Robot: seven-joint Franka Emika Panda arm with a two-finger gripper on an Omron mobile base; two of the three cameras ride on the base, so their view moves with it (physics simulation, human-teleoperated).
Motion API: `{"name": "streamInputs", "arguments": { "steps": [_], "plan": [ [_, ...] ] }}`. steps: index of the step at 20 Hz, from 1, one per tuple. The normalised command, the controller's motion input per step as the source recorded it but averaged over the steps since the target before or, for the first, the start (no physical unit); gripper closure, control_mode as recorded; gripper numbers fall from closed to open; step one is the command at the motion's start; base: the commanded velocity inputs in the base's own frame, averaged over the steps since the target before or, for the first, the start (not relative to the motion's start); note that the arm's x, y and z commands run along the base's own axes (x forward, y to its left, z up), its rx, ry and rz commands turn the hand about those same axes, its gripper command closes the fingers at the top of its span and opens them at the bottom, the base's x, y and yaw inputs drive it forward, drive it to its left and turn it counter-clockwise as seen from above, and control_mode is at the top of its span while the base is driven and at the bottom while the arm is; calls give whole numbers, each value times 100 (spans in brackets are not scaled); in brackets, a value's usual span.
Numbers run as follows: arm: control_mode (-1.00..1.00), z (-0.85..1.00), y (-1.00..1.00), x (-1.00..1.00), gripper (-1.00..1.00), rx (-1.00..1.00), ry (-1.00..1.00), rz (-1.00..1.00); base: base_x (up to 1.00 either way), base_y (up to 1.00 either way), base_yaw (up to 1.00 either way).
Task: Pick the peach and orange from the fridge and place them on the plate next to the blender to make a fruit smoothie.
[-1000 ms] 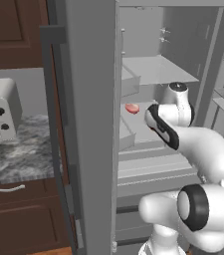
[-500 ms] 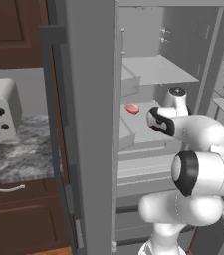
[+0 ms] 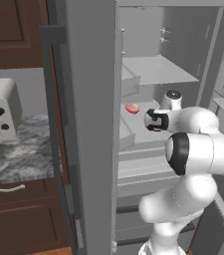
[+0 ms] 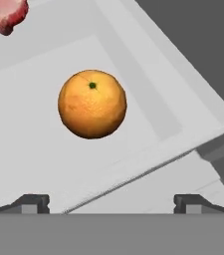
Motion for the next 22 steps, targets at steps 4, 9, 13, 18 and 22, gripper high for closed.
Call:
{"name": "streamInputs", "arguments": {
  "steps": [4, 9, 13, 18, 22],
  "plan": [
    [-100, -9, -4, 39, -100, 0, 0, 0, 0, 0, 0],
    [-100, -17, -16, 37, -100, 0, 0, 0, 0, 0, 0],
    [-100, -18, -21, 35, -100, 0, 0, 0, 0, 0, 0],
    [-100, -22, -17, 27, -100, 0, 0, 0, 0, 0, 0],
    [-100, -28, -3, 18, -100, 0, 0, 0, 0, 0, 0]
  ]
}}
